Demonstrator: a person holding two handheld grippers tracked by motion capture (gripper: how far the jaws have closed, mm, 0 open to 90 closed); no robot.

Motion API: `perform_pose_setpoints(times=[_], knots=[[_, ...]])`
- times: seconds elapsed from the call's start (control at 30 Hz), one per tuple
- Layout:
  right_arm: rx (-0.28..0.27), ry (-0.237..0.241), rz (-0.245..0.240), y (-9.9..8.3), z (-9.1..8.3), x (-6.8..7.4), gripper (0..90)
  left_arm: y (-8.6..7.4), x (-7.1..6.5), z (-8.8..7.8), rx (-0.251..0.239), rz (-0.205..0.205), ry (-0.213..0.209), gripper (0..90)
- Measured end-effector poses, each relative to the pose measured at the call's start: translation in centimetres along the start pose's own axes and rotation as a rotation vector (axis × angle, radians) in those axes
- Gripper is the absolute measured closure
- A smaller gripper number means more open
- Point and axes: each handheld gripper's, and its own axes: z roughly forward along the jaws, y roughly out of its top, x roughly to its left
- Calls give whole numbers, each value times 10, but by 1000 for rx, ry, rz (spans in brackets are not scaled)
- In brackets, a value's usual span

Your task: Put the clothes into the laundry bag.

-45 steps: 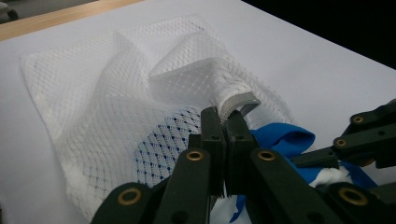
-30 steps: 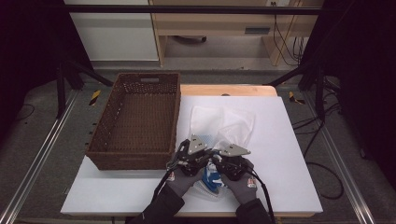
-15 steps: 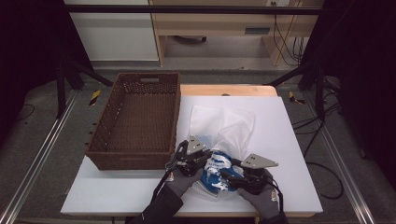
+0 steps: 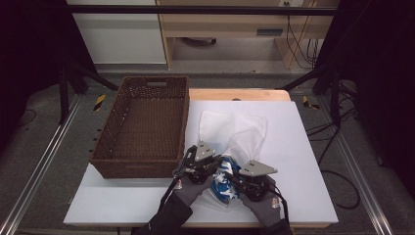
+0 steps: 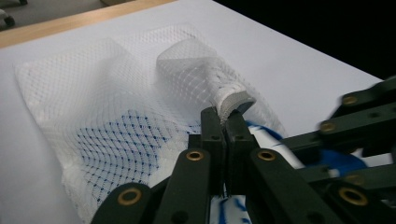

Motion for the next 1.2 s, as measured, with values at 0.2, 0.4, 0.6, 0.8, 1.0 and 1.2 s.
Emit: perform_pose_setpoints(times=[0.2,0.4,0.6,0.8,1.0,1.2], knots=[[112,-55,20,3,37,-7,787,1,0,-1,-11,-3,-14,885],[119,-41,61,1,42,-15,650,-6,4,1,7,-11,-9,884],[-88,-42,115,-1,-17,-32,555,-11,10,2,18,-18,-1,884],[38,-99,128,-41,-32,-40,593,-12,9,4,22,-20,3,884],[145,-94,113,-61,-15,-37,638,-12,9,5,23,-17,6,884],[140,-113,123,-64,-17,-39,900,-12,10,4,18,-24,9,884]])
